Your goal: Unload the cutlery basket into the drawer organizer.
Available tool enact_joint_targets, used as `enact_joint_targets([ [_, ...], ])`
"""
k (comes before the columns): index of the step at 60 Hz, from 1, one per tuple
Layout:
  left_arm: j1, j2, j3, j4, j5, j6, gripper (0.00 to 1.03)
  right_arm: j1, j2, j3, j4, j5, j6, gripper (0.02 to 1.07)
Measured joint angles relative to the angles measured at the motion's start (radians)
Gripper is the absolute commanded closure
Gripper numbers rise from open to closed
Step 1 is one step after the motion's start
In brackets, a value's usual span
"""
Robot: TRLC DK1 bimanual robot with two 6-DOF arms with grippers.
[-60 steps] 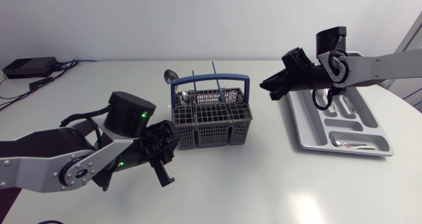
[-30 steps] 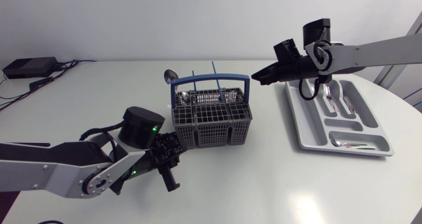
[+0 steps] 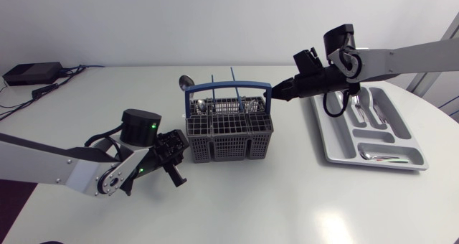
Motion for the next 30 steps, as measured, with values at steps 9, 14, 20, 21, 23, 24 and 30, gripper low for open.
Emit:
enact_joint_targets([
  [9,0.078,0.041,0.033,0.007,0.073,0.000,0.90,0.037,-0.113,-0.101,-0.021,0.000,-0.034,1.01],
  [14,0.109,0.049,0.055,0.006,0.092,-0.003,0.90,0.070,-0.166,-0.147,-0.021,0.003,-0.036,1.01],
  [20,0.131,0.064,0.084,0.007,0.113,-0.008,0.90,0.106,-0.229,-0.208,-0.022,0.011,-0.036,1.01],
  [21,0.134,0.068,0.089,0.006,0.114,-0.008,0.90,0.111,-0.238,-0.217,-0.022,0.012,-0.036,1.01],
  [23,0.135,0.075,0.097,0.007,0.117,-0.011,0.90,0.123,-0.255,-0.236,-0.023,0.020,-0.035,1.01],
  [24,0.136,0.079,0.101,0.007,0.117,-0.012,0.90,0.130,-0.264,-0.246,-0.024,0.026,-0.036,1.01],
  [30,0.145,0.105,0.135,0.006,0.122,-0.018,0.90,0.170,-0.310,-0.302,-0.024,0.048,-0.035,1.01],
])
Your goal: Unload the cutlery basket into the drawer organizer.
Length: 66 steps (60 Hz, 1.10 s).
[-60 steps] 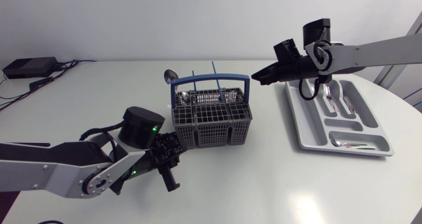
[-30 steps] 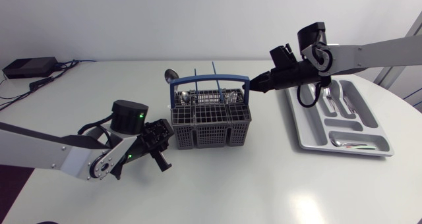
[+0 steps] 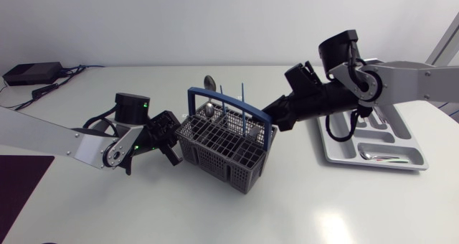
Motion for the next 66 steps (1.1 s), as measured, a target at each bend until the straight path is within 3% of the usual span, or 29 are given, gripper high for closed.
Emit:
enact_joint_targets([
  [11,0.026,0.063,0.087,0.001,0.003,-0.016,0.90,0.033,-0.113,-0.086,0.007,0.048,0.035,1.01],
  [22,0.059,0.075,0.116,-0.003,0.018,-0.020,0.90,-0.112,-0.181,-0.087,0.031,0.077,0.056,1.01],
  [34,0.058,-0.009,0.087,-0.044,0.048,-0.047,0.90,-0.193,-0.105,-0.092,0.076,0.108,0.032,1.01],
  [48,0.035,0.029,0.143,-0.067,0.047,-0.069,0.90,-0.175,0.020,-0.128,0.121,0.150,0.018,1.01],
  [66,0.035,0.140,0.306,-0.110,0.043,-0.085,0.90,-0.081,0.012,-0.177,0.105,0.171,-0.001,1.01],
])
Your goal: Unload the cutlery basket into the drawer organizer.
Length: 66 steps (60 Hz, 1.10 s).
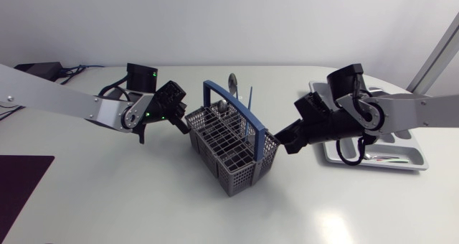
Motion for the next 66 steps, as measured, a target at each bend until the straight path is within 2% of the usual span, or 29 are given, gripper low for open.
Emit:
enact_joint_targets([
  [9,0.000,0.063,0.078,-0.014,-0.004,-0.008,0.90,0.045,-0.026,-0.022,-0.023,0.008,0.001,1.01],
  [21,0.000,0.144,0.218,-0.058,-0.019,-0.015,0.90,0.133,-0.065,-0.049,-0.035,0.073,0.005,1.01],
  [34,0.036,0.123,0.224,-0.071,-0.018,-0.021,0.90,0.146,-0.218,-0.060,-0.072,0.143,0.008,1.01],
  [43,0.072,-0.069,0.066,-0.076,-0.010,0.028,0.90,0.157,-0.378,-0.077,-0.108,0.185,0.008,1.01],
  [51,0.055,-0.331,-0.064,-0.126,0.018,0.075,0.90,0.197,-0.466,-0.103,-0.122,0.226,0.008,1.01],
  [62,-0.060,-0.591,-0.163,-0.243,0.026,0.115,0.90,0.276,-0.504,-0.141,-0.119,0.277,0.009,0.99],
  [64,-0.090,-0.621,-0.176,-0.270,0.024,0.125,0.90,0.296,-0.504,-0.146,-0.111,0.304,0.009,0.96],
  [66,-0.114,-0.645,-0.188,-0.288,0.019,0.130,0.90,0.322,-0.504,-0.154,-0.095,0.344,0.009,0.87],
])
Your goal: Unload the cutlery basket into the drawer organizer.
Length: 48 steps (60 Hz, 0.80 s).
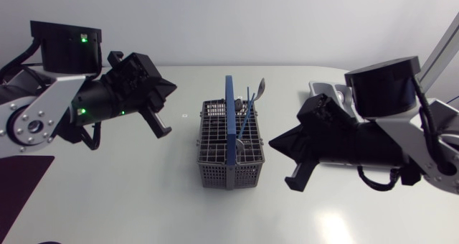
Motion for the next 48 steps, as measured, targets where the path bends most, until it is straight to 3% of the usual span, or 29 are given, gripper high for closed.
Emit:
enact_joint_targets([
  [12,-0.111,-0.107,-0.051,-0.062,-0.045,0.025,0.90,0.187,0.002,-0.068,0.131,0.214,0.000,0.74],
  [25,-0.116,-0.160,-0.138,-0.063,-0.045,0.026,0.90,0.215,0.072,-0.077,0.255,0.274,-0.007,0.72],
  [34,-0.137,-0.191,-0.169,-0.074,-0.047,0.056,0.90,0.218,0.092,-0.081,0.267,0.280,-0.008,0.70],
  [39,-0.190,-0.203,-0.148,-0.136,-0.060,0.084,0.90,0.207,0.057,-0.097,0.257,0.280,-0.009,0.70],
  [48,-0.401,-0.191,0.015,-0.323,-0.181,0.163,0.90,0.175,-0.064,-0.137,0.202,0.280,-0.016,0.66],
])
